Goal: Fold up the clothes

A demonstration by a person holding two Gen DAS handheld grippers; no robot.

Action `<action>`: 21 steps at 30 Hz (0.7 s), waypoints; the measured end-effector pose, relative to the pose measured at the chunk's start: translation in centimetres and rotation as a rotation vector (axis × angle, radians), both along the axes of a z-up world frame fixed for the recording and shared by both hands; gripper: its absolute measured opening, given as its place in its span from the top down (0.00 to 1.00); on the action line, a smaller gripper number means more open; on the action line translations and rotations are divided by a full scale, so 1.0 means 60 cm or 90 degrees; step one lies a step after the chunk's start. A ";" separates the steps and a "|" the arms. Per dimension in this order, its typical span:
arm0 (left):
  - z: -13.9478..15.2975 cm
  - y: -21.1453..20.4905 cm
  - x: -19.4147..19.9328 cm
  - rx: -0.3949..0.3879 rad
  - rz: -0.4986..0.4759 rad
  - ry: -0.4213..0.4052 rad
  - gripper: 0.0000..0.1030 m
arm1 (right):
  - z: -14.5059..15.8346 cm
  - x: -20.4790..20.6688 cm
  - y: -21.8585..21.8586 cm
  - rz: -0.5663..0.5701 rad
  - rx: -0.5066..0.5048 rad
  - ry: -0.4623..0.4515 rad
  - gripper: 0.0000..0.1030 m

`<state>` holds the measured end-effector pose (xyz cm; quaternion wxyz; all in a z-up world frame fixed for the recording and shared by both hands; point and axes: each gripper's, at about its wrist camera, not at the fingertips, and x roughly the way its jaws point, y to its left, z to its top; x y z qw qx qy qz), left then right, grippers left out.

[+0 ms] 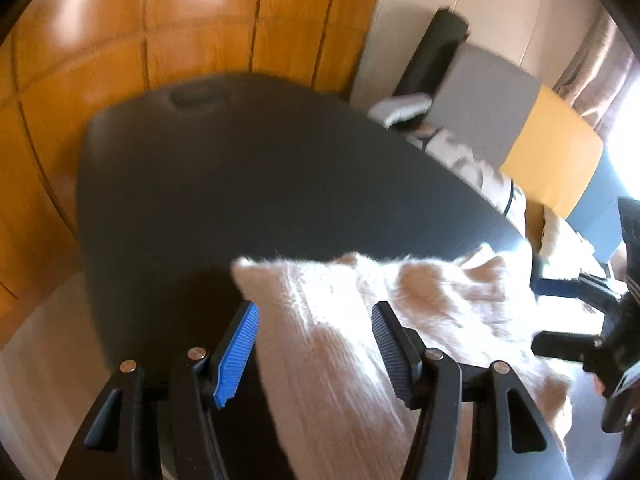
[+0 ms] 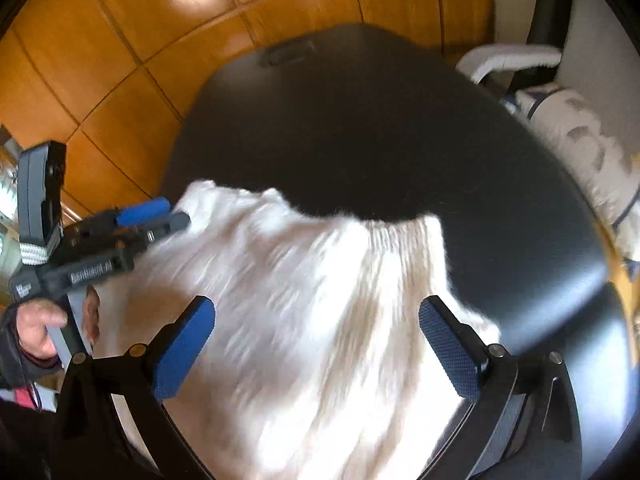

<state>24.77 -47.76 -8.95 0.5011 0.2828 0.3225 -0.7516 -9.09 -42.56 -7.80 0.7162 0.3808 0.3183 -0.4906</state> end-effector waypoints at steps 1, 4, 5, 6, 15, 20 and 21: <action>0.009 0.021 -0.001 -0.009 -0.009 0.008 0.42 | 0.006 0.005 0.024 -0.001 -0.008 0.012 0.00; 0.021 0.074 -0.012 -0.030 -0.025 0.006 0.42 | 0.021 0.019 0.096 -0.005 -0.026 0.032 0.00; 0.019 0.085 -0.017 -0.024 -0.033 0.009 0.41 | 0.020 0.025 0.115 -0.008 -0.032 0.043 0.00; 0.014 0.099 -0.022 -0.019 -0.040 0.009 0.41 | 0.017 0.033 0.133 -0.011 -0.037 0.053 0.00; -0.031 0.121 -0.043 -0.036 -0.036 -0.040 0.27 | -0.114 0.117 0.181 -0.080 0.034 0.047 0.00; -0.029 0.095 -0.025 -0.012 -0.032 -0.022 0.19 | -0.098 0.123 0.199 -0.117 0.021 0.017 0.00; -0.023 0.100 -0.020 -0.017 -0.032 -0.023 0.19 | -0.090 0.123 0.205 -0.118 0.020 0.008 0.00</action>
